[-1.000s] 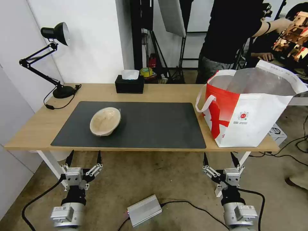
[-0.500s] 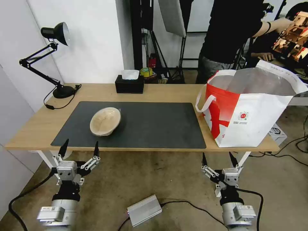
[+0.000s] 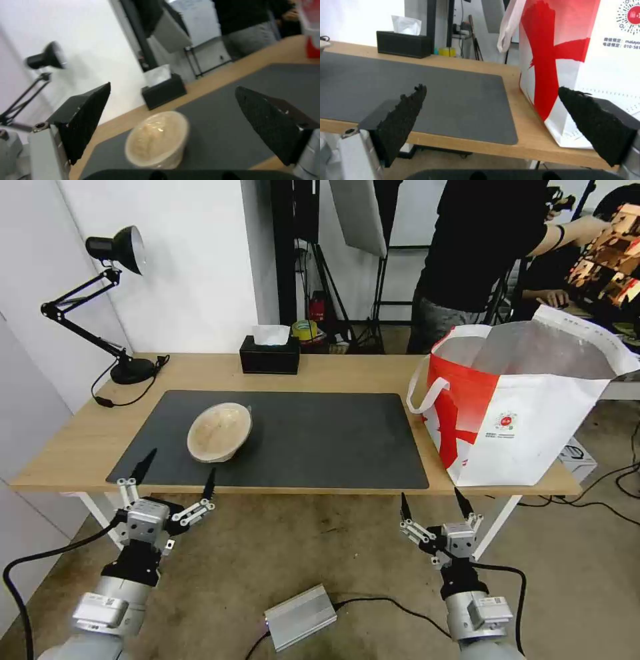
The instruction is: Pick up the trash from the table and place it into the takeout bag.
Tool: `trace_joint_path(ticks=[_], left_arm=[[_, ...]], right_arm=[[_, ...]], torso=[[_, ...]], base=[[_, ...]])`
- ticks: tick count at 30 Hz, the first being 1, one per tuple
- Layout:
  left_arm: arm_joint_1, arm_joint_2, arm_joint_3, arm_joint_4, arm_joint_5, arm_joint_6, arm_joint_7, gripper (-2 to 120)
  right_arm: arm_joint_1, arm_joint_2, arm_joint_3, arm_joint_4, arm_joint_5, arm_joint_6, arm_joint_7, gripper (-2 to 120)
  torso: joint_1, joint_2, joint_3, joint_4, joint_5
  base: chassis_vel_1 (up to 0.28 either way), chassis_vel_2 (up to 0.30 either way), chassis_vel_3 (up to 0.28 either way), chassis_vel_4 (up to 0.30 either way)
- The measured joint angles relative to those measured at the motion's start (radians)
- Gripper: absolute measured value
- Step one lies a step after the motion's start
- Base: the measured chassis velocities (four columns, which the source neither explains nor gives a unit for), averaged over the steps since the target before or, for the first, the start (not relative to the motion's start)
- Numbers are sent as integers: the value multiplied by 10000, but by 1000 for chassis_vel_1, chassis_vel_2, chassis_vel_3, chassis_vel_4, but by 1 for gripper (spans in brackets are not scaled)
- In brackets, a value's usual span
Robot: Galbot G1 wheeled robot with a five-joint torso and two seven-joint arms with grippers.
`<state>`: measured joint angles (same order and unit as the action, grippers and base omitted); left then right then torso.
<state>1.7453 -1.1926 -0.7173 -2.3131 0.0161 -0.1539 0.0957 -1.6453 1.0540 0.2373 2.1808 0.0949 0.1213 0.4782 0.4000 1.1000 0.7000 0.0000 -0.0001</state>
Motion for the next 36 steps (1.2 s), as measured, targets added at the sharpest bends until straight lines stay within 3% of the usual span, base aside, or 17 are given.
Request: trace_joint_path(ticks=[9,14,36], left_arm=[[-323,1359,124,725,508,-415,370,100],[-553,1776,43,1085,521,-485,393,100],[-1564,2752,189,2968,155,-456,429,100]], right_arm=[[9,81,-23,40,-38,-38,-17,100],[17,146,-26,47,-58,-56,-24,100],[143,180,2,-123,-55,-61,-30,100]], torso=[[0,0,0,0,1],[0,0,0,1,0],[0,0,0,1,1]], base=[[0,0,0,0],[0,0,0,0],[0,0,0,0]])
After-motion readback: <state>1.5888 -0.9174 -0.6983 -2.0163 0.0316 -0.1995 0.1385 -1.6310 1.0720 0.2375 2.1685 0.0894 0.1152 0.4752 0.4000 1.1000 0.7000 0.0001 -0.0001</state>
